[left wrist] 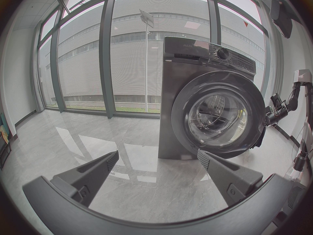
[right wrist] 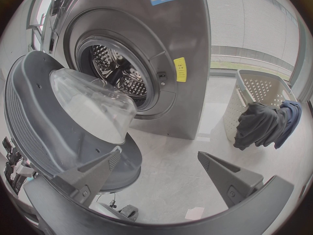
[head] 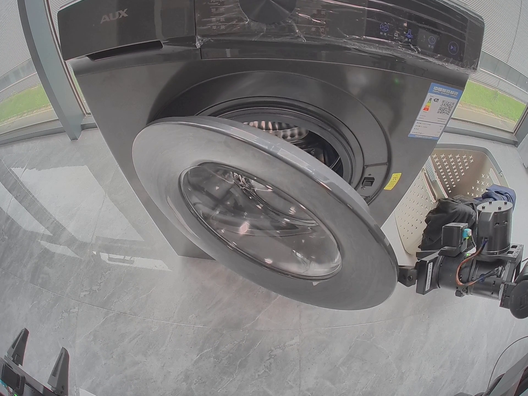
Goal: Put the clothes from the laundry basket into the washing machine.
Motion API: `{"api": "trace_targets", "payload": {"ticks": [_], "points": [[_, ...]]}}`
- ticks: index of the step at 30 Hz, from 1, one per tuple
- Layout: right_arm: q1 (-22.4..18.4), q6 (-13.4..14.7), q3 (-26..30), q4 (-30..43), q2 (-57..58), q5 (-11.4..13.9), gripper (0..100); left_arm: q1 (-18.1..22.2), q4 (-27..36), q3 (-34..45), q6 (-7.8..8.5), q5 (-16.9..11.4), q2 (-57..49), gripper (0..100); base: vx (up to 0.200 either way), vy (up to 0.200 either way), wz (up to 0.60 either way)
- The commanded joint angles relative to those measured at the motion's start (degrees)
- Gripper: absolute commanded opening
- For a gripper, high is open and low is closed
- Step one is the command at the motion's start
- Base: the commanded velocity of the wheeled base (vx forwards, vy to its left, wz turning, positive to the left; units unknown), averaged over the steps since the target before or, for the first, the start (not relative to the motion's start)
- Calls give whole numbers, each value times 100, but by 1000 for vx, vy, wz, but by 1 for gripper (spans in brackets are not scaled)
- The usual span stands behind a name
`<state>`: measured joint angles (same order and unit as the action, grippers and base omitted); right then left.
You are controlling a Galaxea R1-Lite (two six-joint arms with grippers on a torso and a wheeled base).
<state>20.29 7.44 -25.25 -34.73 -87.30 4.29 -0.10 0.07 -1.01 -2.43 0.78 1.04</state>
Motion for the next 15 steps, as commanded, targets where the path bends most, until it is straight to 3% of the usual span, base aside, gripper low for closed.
{"api": "trace_targets", "payload": {"ticks": [1,10,15], "points": [[336,30,160,-16,-156,2,100,1,1,101,-4,1,-77,100,0,0,0],[1232,65,609,-34,310,28,100,1,1,101,-4,1,-77,100,0,0,0],[1285,135,538,-34,319,-7,100,1,-7,101,-4,1,-77,100,0,0,0]]}}
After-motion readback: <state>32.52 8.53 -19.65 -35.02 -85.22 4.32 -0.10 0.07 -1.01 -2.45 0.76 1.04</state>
